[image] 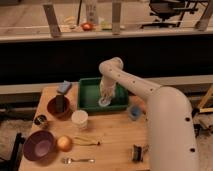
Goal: Wipe tray with towel
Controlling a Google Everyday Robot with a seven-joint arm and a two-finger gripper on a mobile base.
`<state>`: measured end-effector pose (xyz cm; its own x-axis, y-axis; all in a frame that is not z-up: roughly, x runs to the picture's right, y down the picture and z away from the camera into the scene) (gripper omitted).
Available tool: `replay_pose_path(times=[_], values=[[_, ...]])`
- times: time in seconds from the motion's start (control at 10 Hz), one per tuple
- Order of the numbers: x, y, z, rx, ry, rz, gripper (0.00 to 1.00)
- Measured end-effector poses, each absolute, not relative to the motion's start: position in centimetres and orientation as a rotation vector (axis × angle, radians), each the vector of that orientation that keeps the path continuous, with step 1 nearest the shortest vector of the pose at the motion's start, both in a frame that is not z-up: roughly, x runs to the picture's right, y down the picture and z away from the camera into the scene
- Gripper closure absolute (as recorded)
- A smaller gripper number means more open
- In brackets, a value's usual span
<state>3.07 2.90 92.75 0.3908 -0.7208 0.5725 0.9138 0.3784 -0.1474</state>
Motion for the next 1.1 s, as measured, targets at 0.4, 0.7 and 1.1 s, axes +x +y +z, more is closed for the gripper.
replay_pose_path(times=[0.4, 0.7, 1.1], values=[[6.0, 2.3, 93.3, -0.517, -0.405, -1.033, 1.0], [6.2, 2.3, 93.3, -0.517, -0.404, -1.031, 1.0], [6.0, 2.3, 93.3, -0.517, -0.405, -1.033, 1.0]])
